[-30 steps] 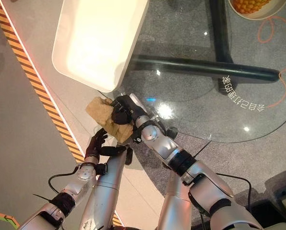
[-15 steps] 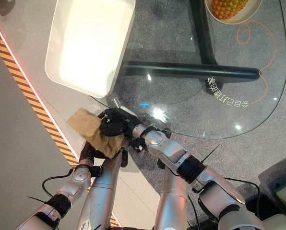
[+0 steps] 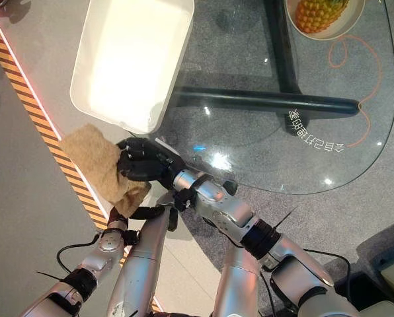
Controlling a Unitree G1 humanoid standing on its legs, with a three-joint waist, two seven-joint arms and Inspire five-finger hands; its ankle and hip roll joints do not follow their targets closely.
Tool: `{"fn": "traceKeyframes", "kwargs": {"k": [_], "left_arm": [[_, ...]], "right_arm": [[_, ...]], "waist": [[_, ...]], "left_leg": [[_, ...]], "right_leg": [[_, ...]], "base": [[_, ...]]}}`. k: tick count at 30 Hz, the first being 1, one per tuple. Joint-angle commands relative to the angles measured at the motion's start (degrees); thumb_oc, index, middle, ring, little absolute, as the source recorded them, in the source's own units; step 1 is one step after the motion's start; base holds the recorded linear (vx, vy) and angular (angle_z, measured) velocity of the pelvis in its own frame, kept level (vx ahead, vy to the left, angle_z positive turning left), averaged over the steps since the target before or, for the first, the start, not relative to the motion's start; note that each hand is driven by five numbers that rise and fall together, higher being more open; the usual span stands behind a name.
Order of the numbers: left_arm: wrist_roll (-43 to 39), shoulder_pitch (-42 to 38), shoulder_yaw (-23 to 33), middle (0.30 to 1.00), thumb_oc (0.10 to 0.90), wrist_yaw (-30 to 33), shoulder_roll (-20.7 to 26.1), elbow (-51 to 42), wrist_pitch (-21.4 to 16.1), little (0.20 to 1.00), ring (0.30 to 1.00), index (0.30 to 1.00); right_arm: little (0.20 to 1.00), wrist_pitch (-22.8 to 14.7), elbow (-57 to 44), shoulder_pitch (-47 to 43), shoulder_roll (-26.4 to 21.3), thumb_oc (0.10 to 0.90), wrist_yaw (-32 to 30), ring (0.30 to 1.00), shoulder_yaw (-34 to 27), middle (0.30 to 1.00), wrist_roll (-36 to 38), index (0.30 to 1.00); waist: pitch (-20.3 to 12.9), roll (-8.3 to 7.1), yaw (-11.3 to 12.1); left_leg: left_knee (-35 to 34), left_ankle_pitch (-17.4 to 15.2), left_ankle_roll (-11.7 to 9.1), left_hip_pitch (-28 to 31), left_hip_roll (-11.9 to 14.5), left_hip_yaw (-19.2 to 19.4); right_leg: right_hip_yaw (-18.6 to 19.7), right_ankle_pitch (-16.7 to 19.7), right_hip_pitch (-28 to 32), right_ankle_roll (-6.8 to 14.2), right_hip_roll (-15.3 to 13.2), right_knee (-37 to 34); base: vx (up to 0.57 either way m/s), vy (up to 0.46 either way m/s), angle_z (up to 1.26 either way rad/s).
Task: Wipe the table with a cloth and put it in the basket.
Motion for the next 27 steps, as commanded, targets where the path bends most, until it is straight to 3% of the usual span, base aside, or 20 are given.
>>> {"fn": "traceKeyframes", "kwargs": {"k": [1, 10, 17, 22, 24, 27], "left_arm": [[0.2, 8.9, -1.9, 0.900, 0.800, 1.0, -0.7, -1.6, -0.8, 0.900, 0.900, 0.900], [-0.1, 10.6, 0.5, 0.900, 0.800, 0.4, -0.3, -0.8, -1.7, 0.900, 0.900, 0.900], [-0.3, 13.2, 3.1, 0.900, 0.800, 0.1, -0.2, -0.9, -2.7, 0.900, 0.900, 0.900], [-0.4, 14.3, 4.4, 0.900, 0.800, 0.6, -0.7, -0.9, -3.1, 0.900, 0.900, 0.900], [-0.6, 14.7, 5.2, 0.900, 0.800, 0.6, -0.5, -0.7, -3.4, 0.900, 0.900, 0.900], [-0.6, 15.1, 6.0, 0.900, 0.800, 0.9, -0.6, -0.7, -3.5, 0.900, 0.900, 0.900]], "right_arm": [[0.200, -8.1, -16.0, 0.4, 6.0, 0.100, 2.1, 0.300, -3.8, 0.300, 2.3, 0.300], [0.200, -11.0, -18.2, 3.2, 1.7, 0.100, -7.8, 0.300, -11.9, 0.300, -8.9, 0.300], [0.200, -16.6, -20.0, 10.0, -2.2, 0.100, -16.7, 0.300, -21.1, 0.300, -15.3, 0.300], [0.200, -18.9, -20.1, 14.5, -3.4, 0.100, -27.6, 0.300, -26.2, 0.300, -24.8, 0.300], [0.200, -18.3, -19.0, 16.4, -3.7, 0.100, -35.3, 0.300, -28.3, 0.300, -30.7, 0.300], [0.200, -14.3, -16.3, 17.5, -5.9, 0.100, -46.6, 0.300, -30.5, 0.300, -40.2, 0.300]], "waist": [[-1.1, 2.55, 0.3], [-1.1, 1.91, -1.2], [-1.1, 0.42, -3.2], [-1.1, -0.43, -4.4], [-1.1, -0.90, -5.0], [-1.1, -1.33, -5.3]], "left_leg": [[1.4, -6.6, 2.1, 3.9, 0.8, 5.4], [1.8, -7.4, 2.4, 4.4, 1.4, 6.1], [2.1, -8.2, 2.6, 4.3, 2.2, 6.9], [2.1, -8.6, 2.7, 4.1, 2.6, 7.3], [2.2, -8.9, 2.7, 4.1, 2.7, 7.3], [2.2, -9.1, 2.9, 3.8, 2.8, 7.1]], "right_leg": [[1.6, 3.6, -1.1, 3.2, 1.7, -2.0], [2.5, 3.6, -1.1, 3.3, 2.0, -1.5], [3.2, 3.4, -1.1, 3.2, 3.1, -1.7], [3.8, 3.4, -1.1, 3.2, 4.0, -1.9], [4.0, 3.2, -0.9, 3.2, 4.4, -2.1], [4.2, 3.2, -0.9, 3.3, 4.8, -2.4]], "base": [[0.00, 0.000, 0.00], [0.00, 0.000, 0.00], [0.01, 0.002, -0.11], [0.01, 0.004, -0.11], [0.02, -0.005, -0.19], [0.01, -0.001, -0.12]]}}
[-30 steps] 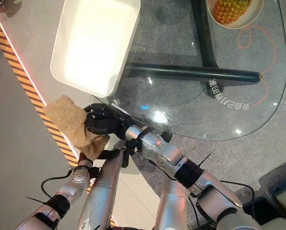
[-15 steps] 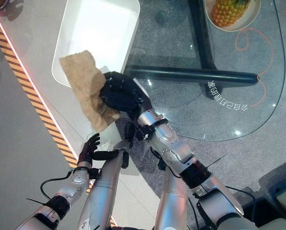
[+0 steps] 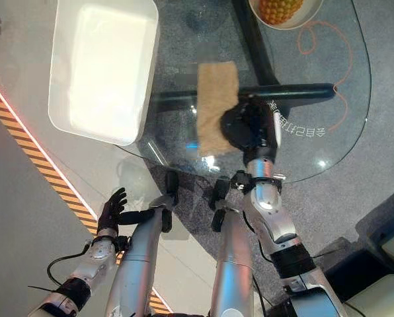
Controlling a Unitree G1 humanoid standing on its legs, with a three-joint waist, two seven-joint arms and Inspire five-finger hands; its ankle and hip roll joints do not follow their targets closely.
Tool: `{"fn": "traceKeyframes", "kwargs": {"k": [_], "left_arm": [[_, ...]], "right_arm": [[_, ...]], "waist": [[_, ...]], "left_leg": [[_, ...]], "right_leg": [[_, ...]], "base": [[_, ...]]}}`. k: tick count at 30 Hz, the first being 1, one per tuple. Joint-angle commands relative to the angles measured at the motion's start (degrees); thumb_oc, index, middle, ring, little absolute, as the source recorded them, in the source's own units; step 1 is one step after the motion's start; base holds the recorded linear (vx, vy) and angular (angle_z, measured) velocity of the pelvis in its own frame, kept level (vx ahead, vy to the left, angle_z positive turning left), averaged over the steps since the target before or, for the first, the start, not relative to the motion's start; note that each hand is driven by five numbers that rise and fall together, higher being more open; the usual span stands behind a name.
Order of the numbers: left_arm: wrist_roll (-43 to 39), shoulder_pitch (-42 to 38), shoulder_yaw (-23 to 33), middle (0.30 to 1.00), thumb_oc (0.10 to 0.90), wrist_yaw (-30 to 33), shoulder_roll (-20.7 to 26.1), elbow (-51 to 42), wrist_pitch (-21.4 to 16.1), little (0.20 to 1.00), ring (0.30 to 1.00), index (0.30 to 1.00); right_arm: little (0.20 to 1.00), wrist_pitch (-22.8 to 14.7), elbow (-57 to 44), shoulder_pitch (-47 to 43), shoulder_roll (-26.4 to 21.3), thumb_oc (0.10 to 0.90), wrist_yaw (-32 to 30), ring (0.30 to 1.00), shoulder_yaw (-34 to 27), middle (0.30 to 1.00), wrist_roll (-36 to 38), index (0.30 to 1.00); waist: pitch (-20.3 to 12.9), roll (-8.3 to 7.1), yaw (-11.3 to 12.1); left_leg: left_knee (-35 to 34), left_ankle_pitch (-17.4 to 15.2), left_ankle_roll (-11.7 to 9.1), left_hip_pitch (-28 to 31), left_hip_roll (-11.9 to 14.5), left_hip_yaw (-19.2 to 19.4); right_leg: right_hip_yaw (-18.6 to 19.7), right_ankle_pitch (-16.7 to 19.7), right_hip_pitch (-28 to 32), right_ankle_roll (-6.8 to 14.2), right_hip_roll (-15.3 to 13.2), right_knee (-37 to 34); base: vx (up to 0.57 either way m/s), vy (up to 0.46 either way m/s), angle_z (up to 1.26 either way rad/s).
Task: Wipe the table with a cloth and put it in the basket.
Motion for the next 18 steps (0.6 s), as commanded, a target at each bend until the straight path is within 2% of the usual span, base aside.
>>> {"fn": "traceKeyframes", "kwargs": {"k": [1, 3, 5, 7, 12, 18], "left_arm": [[0.6, 10.0, -0.3, 0.900, 0.800, 0.9, -1.3, -1.2, -0.9, 0.900, 0.900, 0.900], [0.7, 10.1, -0.1, 0.900, 0.800, 1.0, -0.9, -1.5, -0.4, 0.900, 0.900, 0.900], [0.8, 9.9, 0.1, 0.900, 0.800, 1.0, -0.6, -1.6, 0.1, 0.900, 0.900, 0.900], [1.1, 9.7, 0.3, 0.900, 0.800, 0.5, -0.4, -1.3, 0.1, 0.900, 0.900, 0.900], [1.1, 8.8, -0.8, 0.900, 0.800, 0.4, -0.5, -1.1, 0.5, 0.900, 0.900, 0.900], [0.9, 7.3, -2.5, 0.900, 0.800, 0.3, -0.7, -0.6, 0.8, 0.900, 0.900, 0.900]], "right_arm": [[0.200, -3.5, -11.2, -0.3, -3.7, 0.100, -12.2, 0.300, -6.3, 0.300, -11.9, 0.300], [0.200, -1.0, -10.0, -0.7, -5.6, 0.100, -15.0, 0.300, -7.2, 0.300, -14.1, 0.300], [0.200, 0.6, -9.4, -2.1, -7.4, 0.100, -16.8, 0.300, -7.3, 0.300, -12.2, 0.300], [0.200, 2.8, -7.8, -4.0, -8.3, 0.100, -19.3, 0.300, -7.2, 0.300, -13.4, 0.300], [0.200, 9.6, -2.5, -10.9, -10.6, 0.100, -24.1, 0.300, -5.0, 0.300, -15.5, 0.300], [0.200, 16.2, 5.1, -20.8, -12.4, 0.100, -24.4, 0.300, -0.7, 0.300, -16.0, 0.300]], "waist": [[-1.3, -0.53, 0.7], [-1.3, -0.70, 0.7], [-1.3, -0.78, 0.9], [-1.3, -0.79, 1.2], [-1.3, -0.09, 2.5], [-1.3, 1.18, 4.3]], "left_leg": [[0.0, -6.3, 0.7, 3.5, 1.1, 2.8], [0.0, -6.4, 0.7, 3.3, 1.0, 2.5], [-0.1, -6.3, 0.8, 3.0, 0.9, 2.3], [-0.2, -6.4, 0.8, 2.7, 0.7, 2.0], [-0.4, -6.5, 1.0, 2.2, 0.0, 1.4], [-0.6, -6.2, 1.2, 1.5, -0.9, 0.7]], "right_leg": [[0.5, 1.8, -1.3, 1.8, 3.0, 0.5], [0.5, 2.1, -1.3, 1.9, 3.2, 0.1], [0.4, 2.2, -1.5, 2.0, 3.3, 0.0], [0.2, 2.3, -1.7, 2.1, 3.3, -0.3], [-0.3, 2.4, -2.0, 2.1, 3.1, -0.7], [-0.9, 2.4, -2.4, 1.9, 2.8, -1.1]], "base": [[0.01, -0.007, -0.11], [0.01, -0.016, -0.11], [0.01, -0.013, -0.04], [0.00, 0.000, 0.00], [0.00, 0.000, 0.00], [-0.01, 0.031, 0.01]]}}
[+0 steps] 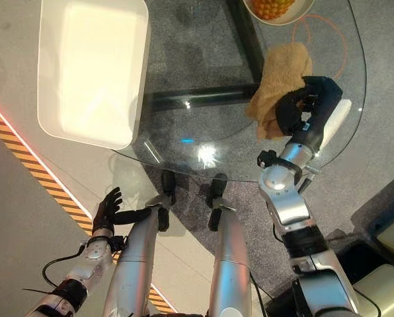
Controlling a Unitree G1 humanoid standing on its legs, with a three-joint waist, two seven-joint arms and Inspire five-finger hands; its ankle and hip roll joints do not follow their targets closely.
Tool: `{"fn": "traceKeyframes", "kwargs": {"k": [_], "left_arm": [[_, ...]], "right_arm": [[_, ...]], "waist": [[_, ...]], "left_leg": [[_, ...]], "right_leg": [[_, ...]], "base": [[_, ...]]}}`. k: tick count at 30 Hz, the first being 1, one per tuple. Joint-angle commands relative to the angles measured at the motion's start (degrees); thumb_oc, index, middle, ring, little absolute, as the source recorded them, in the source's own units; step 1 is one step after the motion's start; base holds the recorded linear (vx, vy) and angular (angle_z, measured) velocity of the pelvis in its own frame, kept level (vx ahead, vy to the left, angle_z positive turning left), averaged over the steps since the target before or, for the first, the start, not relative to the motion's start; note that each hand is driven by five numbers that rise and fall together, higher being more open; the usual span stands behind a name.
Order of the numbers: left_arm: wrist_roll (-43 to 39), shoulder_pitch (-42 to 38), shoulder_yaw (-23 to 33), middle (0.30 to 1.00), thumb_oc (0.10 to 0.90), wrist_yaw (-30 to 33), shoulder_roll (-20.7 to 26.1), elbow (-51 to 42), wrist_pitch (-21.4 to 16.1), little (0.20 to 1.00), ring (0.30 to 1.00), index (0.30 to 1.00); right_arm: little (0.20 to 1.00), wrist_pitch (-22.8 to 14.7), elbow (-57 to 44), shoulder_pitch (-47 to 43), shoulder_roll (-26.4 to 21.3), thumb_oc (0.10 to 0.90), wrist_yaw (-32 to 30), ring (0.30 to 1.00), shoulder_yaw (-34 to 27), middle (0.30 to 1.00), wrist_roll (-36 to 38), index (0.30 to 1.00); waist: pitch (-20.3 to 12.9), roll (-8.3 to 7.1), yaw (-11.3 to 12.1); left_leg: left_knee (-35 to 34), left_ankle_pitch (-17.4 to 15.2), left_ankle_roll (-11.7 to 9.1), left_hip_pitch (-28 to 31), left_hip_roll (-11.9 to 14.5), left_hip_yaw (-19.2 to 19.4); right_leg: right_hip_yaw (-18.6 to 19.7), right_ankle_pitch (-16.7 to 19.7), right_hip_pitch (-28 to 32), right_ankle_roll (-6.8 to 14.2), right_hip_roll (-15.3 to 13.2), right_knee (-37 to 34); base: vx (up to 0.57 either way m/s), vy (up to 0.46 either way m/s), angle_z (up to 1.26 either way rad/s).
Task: Wipe the table with a cloth and put it in the basket.
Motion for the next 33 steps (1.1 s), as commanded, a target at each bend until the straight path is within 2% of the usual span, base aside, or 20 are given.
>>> {"fn": "traceKeyframes", "kwargs": {"k": [1, 3, 8, 13, 23, 29, 33], "left_arm": [[0.8, 6.8, -3.1, 0.900, 0.800, 0.3, -1.0, 0.6, 0.8, 0.900, 0.900, 0.900], [0.5, 6.2, -3.6, 0.900, 0.800, -0.4, -0.8, 1.1, 0.6, 0.900, 0.900, 0.900], [0.3, 5.2, -4.6, 0.900, 0.800, -0.8, -0.6, 1.0, 0.5, 0.900, 0.900, 0.900], [0.3, 4.7, -5.8, 0.900, 0.800, -1.6, -0.5, 1.5, -0.2, 0.900, 0.900, 0.900], [1.2, 5.0, -6.1, 0.900, 0.800, -2.6, -0.6, 1.5, -1.4, 0.900, 0.900, 0.900], [2.0, 4.9, -6.4, 0.900, 0.800, -2.5, -1.1, 0.8, -1.2, 0.900, 0.900, 0.900], [2.8, 4.5, -6.3, 0.900, 0.800, -2.2, -1.6, 0.8, -0.9, 0.900, 0.900, 0.900]], "right_arm": [[0.200, 0.0, -2.6, -7.0, -8.1, 0.100, -4.1, 0.300, 0.1, 0.300, -5.9, 0.300], [0.200, 2.4, 1.8, -11.3, -8.2, 0.100, -2.8, 0.300, 3.0, 0.300, -6.4, 0.300], [0.200, 4.8, 9.4, -17.8, -8.0, 0.100, 0.3, 0.300, 7.6, 0.300, -5.9, 0.300], [0.200, 6.3, 17.9, -24.3, -6.3, 0.100, 7.5, 0.300, 14.4, 0.300, -3.4, 0.300], [0.200, 6.3, 17.6, -26.8, -1.0, 0.100, 21.3, 0.300, 19.8, 0.300, -3.4, 0.300], [0.200, 4.8, 13.8, -23.8, 3.0, 0.100, 29.6, 0.300, 21.6, 0.300, -2.1, 0.300], [0.200, 1.6, 10.6, -20.9, 5.6, 0.100, 39.1, 0.300, 23.4, 0.300, -1.4, 0.300]], "waist": [[-1.4, 1.83, 3.4], [-1.4, 2.42, 4.3], [-1.4, 3.26, 5.7], [-1.4, 4.39, 7.4], [-1.4, 5.24, 9.0], [-1.4, 5.13, 9.2], [-1.4, 4.82, 8.9]], "left_leg": [[-1.3, -5.4, 0.6, 2.5, -1.0, 0.4], [-1.4, -5.2, 0.6, 2.4, -1.2, 0.2], [-1.7, -4.8, 0.5, 1.7, -1.8, -0.4], [-2.4, -4.3, 0.5, 1.4, -2.2, -0.8], [-3.8, -3.2, 0.0, 1.5, -2.7, -1.1], [-4.2, -2.7, -0.4, 1.6, -2.8, -1.2], [-4.6, -2.4, -0.7, 1.8, -2.8, -1.2]], "right_leg": [[-1.5, 2.0, -1.8, 0.8, 2.5, -0.1], [-1.8, 1.9, -1.9, 0.7, 2.3, -0.1], [-2.4, 1.9, -2.3, 0.7, 2.0, -0.2], [-3.5, 2.0, -2.5, 0.5, 1.2, -0.3], [-4.5, 1.5, -2.2, 0.3, 0.8, -0.7], [-4.7, 1.3, -2.0, 0.3, 0.7, -1.1], [-4.6, 1.5, -1.8, 0.3, 0.8, -1.8]], "base": [[-0.01, 0.041, 0.03], [-0.01, 0.056, 0.05], [-0.02, 0.039, 0.11], [-0.02, 0.036, 0.08], [-0.01, 0.012, 0.07], [0.00, -0.014, 0.04], [0.00, -0.036, -0.04]]}}
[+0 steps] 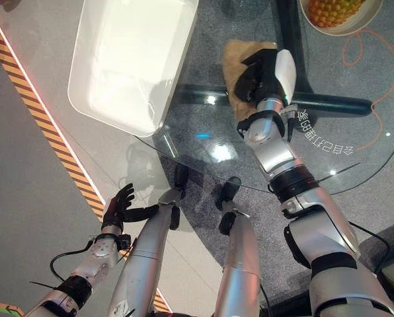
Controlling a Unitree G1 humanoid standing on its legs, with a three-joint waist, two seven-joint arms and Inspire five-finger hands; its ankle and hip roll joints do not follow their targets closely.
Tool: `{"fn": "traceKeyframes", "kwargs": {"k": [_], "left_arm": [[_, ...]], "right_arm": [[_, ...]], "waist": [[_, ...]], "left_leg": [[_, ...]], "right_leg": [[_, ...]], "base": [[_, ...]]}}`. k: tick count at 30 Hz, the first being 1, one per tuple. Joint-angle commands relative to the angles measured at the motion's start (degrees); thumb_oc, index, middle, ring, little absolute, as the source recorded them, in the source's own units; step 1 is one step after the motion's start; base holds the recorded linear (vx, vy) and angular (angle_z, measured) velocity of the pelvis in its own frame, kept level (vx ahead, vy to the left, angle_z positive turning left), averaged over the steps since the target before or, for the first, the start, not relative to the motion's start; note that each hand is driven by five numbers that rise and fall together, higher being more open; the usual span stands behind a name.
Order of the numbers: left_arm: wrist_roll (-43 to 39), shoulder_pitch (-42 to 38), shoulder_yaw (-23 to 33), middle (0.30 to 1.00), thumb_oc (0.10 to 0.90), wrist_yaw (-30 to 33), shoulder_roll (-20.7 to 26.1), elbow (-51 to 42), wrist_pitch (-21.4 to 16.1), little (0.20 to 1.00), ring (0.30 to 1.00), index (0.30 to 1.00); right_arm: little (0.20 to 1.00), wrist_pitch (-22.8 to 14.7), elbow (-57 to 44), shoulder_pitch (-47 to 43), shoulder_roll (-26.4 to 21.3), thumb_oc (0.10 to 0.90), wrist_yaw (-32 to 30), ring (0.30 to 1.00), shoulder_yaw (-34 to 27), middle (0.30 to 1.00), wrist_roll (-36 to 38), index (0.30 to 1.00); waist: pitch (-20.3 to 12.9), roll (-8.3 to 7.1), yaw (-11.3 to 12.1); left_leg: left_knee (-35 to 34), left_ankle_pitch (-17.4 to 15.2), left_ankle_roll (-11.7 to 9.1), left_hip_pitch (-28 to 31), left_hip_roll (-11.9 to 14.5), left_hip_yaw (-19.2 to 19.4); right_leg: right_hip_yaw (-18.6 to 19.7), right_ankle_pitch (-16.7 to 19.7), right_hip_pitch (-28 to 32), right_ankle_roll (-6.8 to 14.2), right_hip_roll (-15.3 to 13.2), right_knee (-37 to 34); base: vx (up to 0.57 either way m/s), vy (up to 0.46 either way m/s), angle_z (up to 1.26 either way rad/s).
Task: Wipe the table with a cloth and put it in the basket.
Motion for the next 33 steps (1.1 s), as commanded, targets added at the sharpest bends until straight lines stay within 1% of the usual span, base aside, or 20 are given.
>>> {"fn": "traceKeyframes", "kwargs": {"k": [1, 3, 5, 6, 7, 9, 12, 13, 15, 17, 19, 20, 22, 25, 28, 32, 33], "left_arm": [[2.9, 6.5, -2.1, 0.900, 0.800, 0.4, -1.3, 0.1, 0.7, 0.900, 0.900, 0.900], [3.3, 6.5, -1.8, 0.900, 0.800, 0.2, -1.1, 0.2, 0.8, 0.900, 0.900, 0.900], [3.5, 6.6, -1.7, 0.900, 0.800, -0.1, -0.4, -0.4, 1.1, 0.900, 0.900, 0.900], [3.5, 6.6, -1.6, 0.900, 0.800, -0.2, -0.3, -0.4, 1.2, 0.900, 0.900, 0.900], [3.6, 6.5, -1.7, 0.900, 0.800, -0.3, 0.1, -0.5, 1.4, 0.900, 0.900, 0.900], [3.6, 6.6, -1.7, 0.900, 0.800, -0.3, 0.4, -0.6, 1.4, 0.900, 0.900, 0.900], [3.7, 6.7, -1.7, 0.900, 0.800, -0.4, 0.6, -0.6, 1.3, 0.900, 0.900, 0.900], [3.3, 6.8, -1.9, 0.900, 0.800, -0.5, 1.0, -0.9, 1.3, 0.900, 0.900, 0.900], [3.1, 6.7, -2.1, 0.900, 0.800, -0.6, 1.3, -1.1, 1.4, 0.900, 0.900, 0.900], [2.9, 6.6, -2.2, 0.900, 0.800, -0.8, 1.4, -0.9, 1.4, 0.900, 0.900, 0.900], [2.6, 6.6, -2.5, 0.900, 0.800, -0.5, 1.3, -1.1, 1.5, 0.900, 0.900, 0.900], [2.6, 6.6, -2.5, 0.900, 0.800, -0.5, 1.2, -0.9, 1.5, 0.900, 0.900, 0.900], [2.5, 6.7, -2.6, 0.900, 0.800, -0.1, 1.1, -1.1, 1.8, 0.900, 0.900, 0.900], [2.5, 7.0, -2.5, 0.900, 0.800, 0.1, 0.5, -0.5, 1.2, 0.900, 0.900, 0.900], [2.3, 7.1, -2.6, 0.900, 0.800, 0.7, 0.3, -0.3, 1.1, 0.900, 0.900, 0.900], [1.8, 7.6, -2.2, 0.900, 0.800, 0.6, 0.4, -0.1, 0.6, 0.900, 0.900, 0.900], [1.6, 8.0, -2.1, 0.900, 0.800, 0.6, 0.4, -0.1, 0.5, 0.900, 0.900, 0.900]], "right_arm": [[0.200, -7.6, -9.9, 2.8, 7.1, 0.100, 15.0, 0.300, 6.3, 0.300, -0.2, 0.300], [0.200, -8.1, -10.9, 3.5, 7.3, 0.100, 20.9, 0.300, 7.7, 0.300, -0.3, 0.300], [0.200, -6.8, -12.2, 4.2, 6.6, 0.100, 27.6, 0.300, 9.9, 0.300, -1.1, 0.300], [0.200, -6.9, -12.2, 4.3, 6.5, 0.100, 28.1, 0.300, 10.3, 0.300, -1.0, 0.300], [0.200, -6.7, -12.6, 4.4, 5.9, 0.100, 31.2, 0.300, 11.8, 0.300, -1.7, 0.300], [0.200, -6.6, -13.1, 4.4, 5.0, 0.100, 34.5, 0.300, 13.2, 0.300, -1.7, 0.300], [0.200, -6.9, -13.1, 4.6, 4.6, 0.100, 35.5, 0.300, 13.7, 0.300, -1.7, 0.300], [0.200, -7.0, -13.7, 4.7, 3.8, 0.100, 35.8, 0.300, 14.3, 0.300, -0.9, 0.300], [0.200, -7.5, -13.5, 5.0, 3.3, 0.100, 34.6, 0.300, 14.2, 0.300, -0.3, 0.300], [0.200, -7.4, -13.1, 5.2, 3.1, 0.100, 32.0, 0.300, 13.7, 0.300, 0.3, 0.300], [0.200, -7.3, -12.5, 5.5, 2.8, 0.100, 27.3, 0.300, 12.5, 0.300, 0.6, 0.300], [0.200, -7.2, -12.0, 5.7, 2.8, 0.100, 25.3, 0.300, 11.7, 0.300, 0.5, 0.300], [0.200, -6.6, -11.3, 6.1, 2.3, 0.100, 19.0, 0.300, 9.8, 0.300, 0.4, 0.300], [0.200, -7.7, -8.9, 6.5, 1.4, 0.100, 13.3, 0.300, 6.2, 0.300, -0.2, 0.300], [0.200, -7.9, -8.3, 6.9, 0.5, 0.100, 9.2, 0.300, 3.4, 0.300, -0.9, 0.300], [0.200, -8.0, -8.0, 7.2, -2.0, 0.100, 4.7, 0.300, -0.3, 0.300, 0.0, 0.300], [0.200, -8.0, -8.1, 7.7, -3.1, 0.100, 2.2, 0.300, -1.8, 0.300, -0.1, 0.300]], "waist": [[-1.1, 2.46, 2.7], [-1.1, 2.32, 2.7], [-1.1, 2.04, 2.6], [-1.1, 2.00, 2.6], [-1.1, 1.81, 2.6], [-1.1, 1.54, 2.6], [-1.1, 1.45, 2.6], [-1.1, 1.29, 2.5], [-1.1, 1.29, 2.4], [-1.1, 1.39, 2.2], [-1.1, 1.58, 2.0], [-1.1, 1.67, 1.9], [-1.1, 1.87, 1.7], [-1.1, 2.29, 1.3], [-1.1, 2.38, 1.0], [-1.1, 2.37, 0.3], [-1.1, 2.34, 0.0]], "left_leg": [[-0.3, -5.8, 2.7, 2.3, -2.2, 3.3], [-0.2, -5.7, 2.5, 2.2, -2.1, 3.3], [-0.1, -5.6, 2.3, 2.2, -2.1, 3.2], [-0.1, -5.5, 2.3, 2.3, -2.1, 3.2], [-0.1, -5.5, 2.2, 2.3, -2.0, 3.1], [-0.1, -5.3, 2.1, 2.4, -1.9, 3.1], [-0.1, -5.3, 2.0, 2.4, -1.9, 3.1], [-0.1, -5.2, 1.9, 2.5, -1.8, 3.1], [0.0, -5.2, 1.9, 2.5, -1.7, 3.2], [0.2, -5.1, 1.9, 2.4, -1.7, 3.2], [0.5, -5.2, 1.9, 2.2, -1.6, 3.4], [0.5, -5.2, 1.9, 2.3, -1.6, 3.5], [0.6, -5.4, 1.9, 2.2, -1.5, 3.6], [0.9, -5.8, 2.1, 2.1, -1.4, 3.7], [1.2, -6.0, 2.4, 2.0, -1.3, 4.0], [1.5, -6.5, 2.5, 2.1, -0.9, 4.3], [1.7, -6.7, 2.6, 2.1, -0.8, 4.4]], "right_leg": [[0.0, 2.7, -1.7, 2.4, 1.2, -2.1], [0.0, 2.9, -1.7, 2.4, 1.2, -2.3], [-0.1, 3.1, -1.6, 2.5, 1.2, -2.5], [-0.1, 3.1, -1.5, 2.5, 1.2, -2.6], [-0.2, 3.3, -1.4, 2.6, 1.1, -2.7], [-0.2, 3.5, -1.3, 2.7, 1.2, -3.1], [-0.3, 3.5, -1.2, 2.7, 1.2, -3.1], [-0.3, 3.6, -1.1, 2.7, 1.2, -3.1], [-0.1, 3.7, -1.1, 2.7, 1.2, -3.1], [0.0, 3.7, -1.3, 2.6, 1.3, -3.0], [0.1, 3.7, -1.6, 2.6, 1.2, -2.7], [0.2, 3.7, -1.6, 2.5, 1.2, -2.7], [0.5, 3.6, -2.0, 2.5, 1.2, -2.3], [1.0, 3.6, -2.4, 2.5, 1.3, -1.8], [1.2, 3.6, -2.8, 2.5, 1.4, -1.3], [1.7, 3.5, -3.0, 2.4, 1.5, -0.8], [1.9, 3.4, -3.1, 2.4, 1.6, -0.5]], "base": [[0.00, -0.049, -0.01], [0.00, -0.055, 0.01], [0.00, -0.065, 0.03], [0.00, -0.076, 0.05], [0.00, -0.057, 0.06], [0.00, -0.054, 0.06], [0.00, -0.028, 0.06], [0.01, -0.050, 0.04], [0.00, -0.024, 0.01], [0.00, 0.000, 0.00], [0.00, 0.000, 0.00], [0.00, 0.000, 0.00], [0.00, 0.000, 0.00], [0.00, 0.000, 0.00], [0.00, 0.000, 0.00], [0.00, 0.000, 0.00], [0.00, 0.000, 0.00]]}}
